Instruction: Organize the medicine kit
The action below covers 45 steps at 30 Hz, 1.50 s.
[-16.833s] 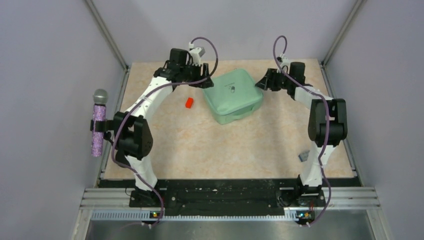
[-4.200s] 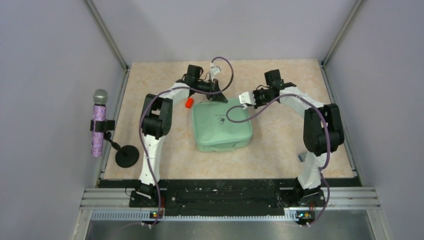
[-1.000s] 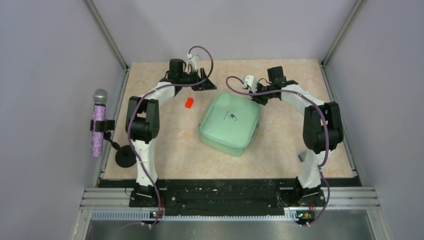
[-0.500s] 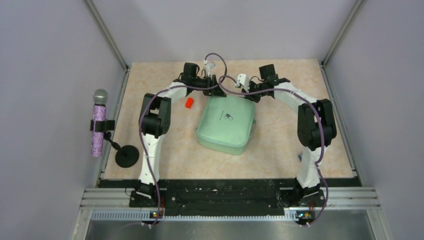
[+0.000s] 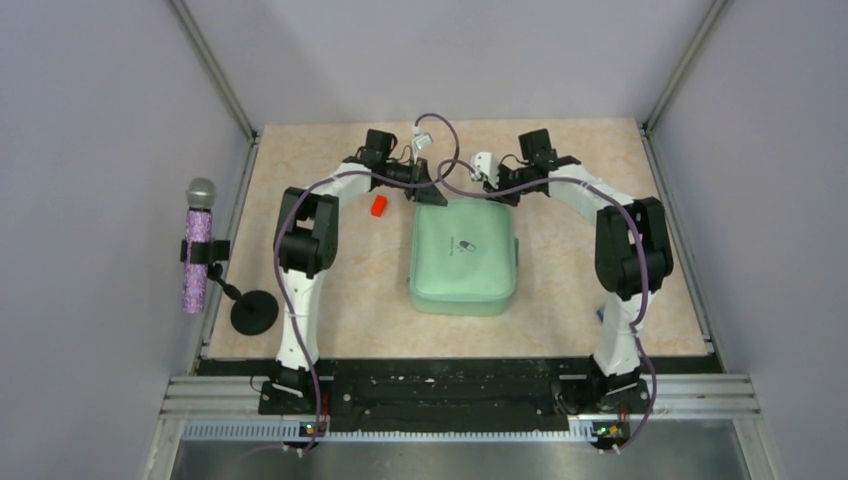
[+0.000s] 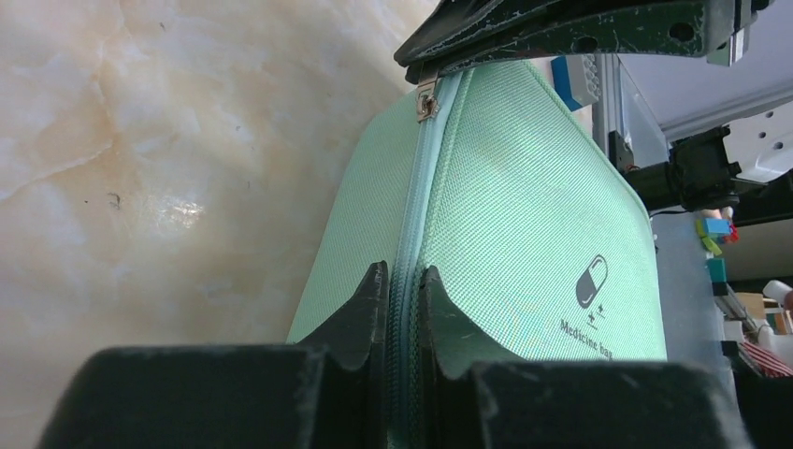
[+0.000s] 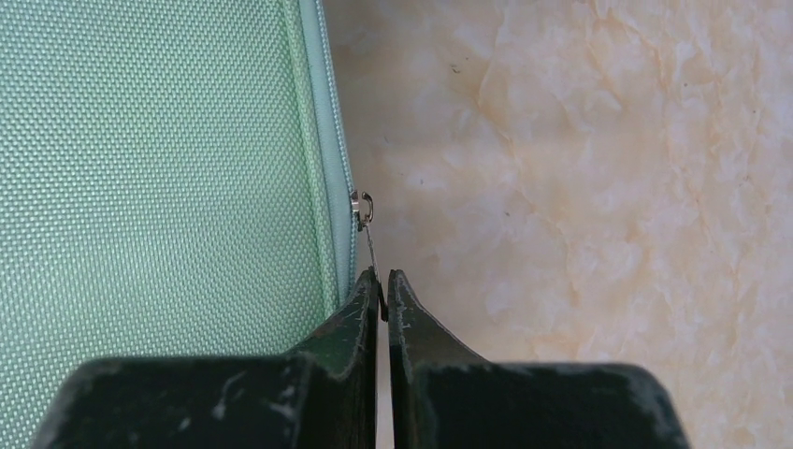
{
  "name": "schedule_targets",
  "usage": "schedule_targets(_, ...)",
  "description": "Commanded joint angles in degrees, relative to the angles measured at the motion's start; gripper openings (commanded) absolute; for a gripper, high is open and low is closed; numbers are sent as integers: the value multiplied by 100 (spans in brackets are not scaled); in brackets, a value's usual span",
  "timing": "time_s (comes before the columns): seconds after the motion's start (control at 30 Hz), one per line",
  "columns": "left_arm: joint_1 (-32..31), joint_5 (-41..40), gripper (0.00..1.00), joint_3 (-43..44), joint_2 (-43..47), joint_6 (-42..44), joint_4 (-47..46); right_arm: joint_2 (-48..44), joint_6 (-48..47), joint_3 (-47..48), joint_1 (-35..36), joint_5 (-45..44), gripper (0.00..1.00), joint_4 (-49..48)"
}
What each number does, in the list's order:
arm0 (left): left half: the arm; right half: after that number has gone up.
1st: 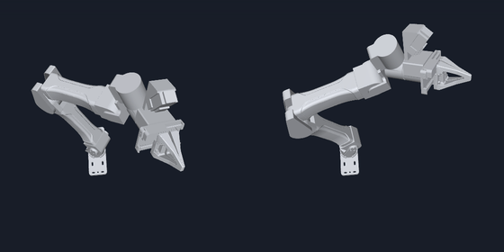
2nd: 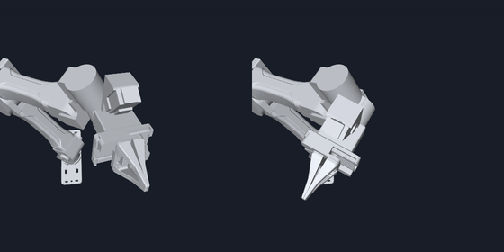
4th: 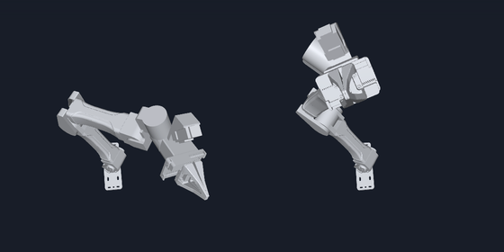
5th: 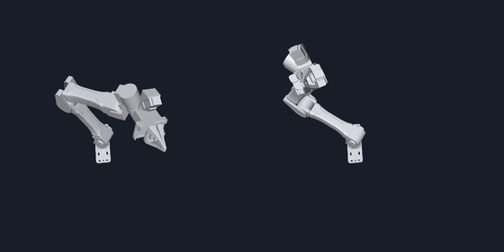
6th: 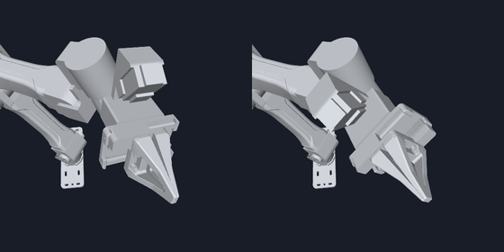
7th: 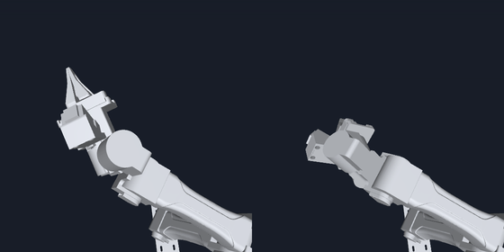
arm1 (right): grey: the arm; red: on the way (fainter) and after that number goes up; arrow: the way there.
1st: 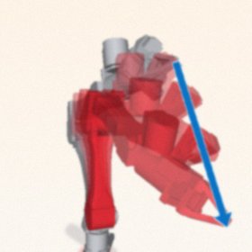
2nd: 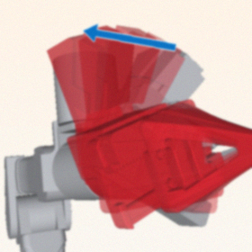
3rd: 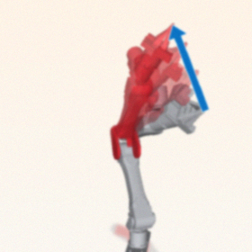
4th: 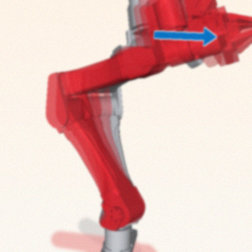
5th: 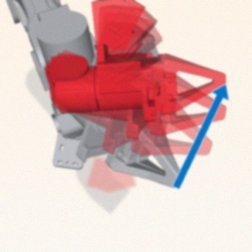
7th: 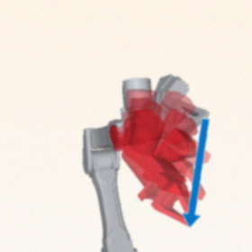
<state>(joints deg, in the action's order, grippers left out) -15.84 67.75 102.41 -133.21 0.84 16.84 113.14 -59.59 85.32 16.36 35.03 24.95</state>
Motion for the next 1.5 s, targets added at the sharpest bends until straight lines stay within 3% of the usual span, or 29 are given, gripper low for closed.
schedule_targets(0.0, 140, -376, 0, -294, 263, 342, 761, -87, -675, 157, -508, -341, 0, 180)
schedule_targets(0.33, 428, -101, 0, -8, 278, 112, 767, -575, -1720, -615, -903, -468, 0, 469)
schedule_targets(0.67, 641, -422, 0, 223, 198, 73, 719, -1660, -2099, -1315, -1347, -326, 0, 1130)
schedule_targets(0.77, 652, -515, 0, 165, 204, -170, 505, -2105, -1817, -1743, -1342, -81, 0, 1239)
schedule_targets(0.93, 653, -763, 0, -181, 298, -1266, -487, -2894, -1327, -2846, -942, 8, 0, 1233)
schedule_targets(1.13, 665, -1201, 0, -198, 340, -1684, -710, -3843, -566, -3627, -506, 59, 0, 1222)
schedule_targets(1.47, 758, -2963, 0, -234, 682, -2519, -893, -4526, 777, -4086, -363, 99, 0, 1232)
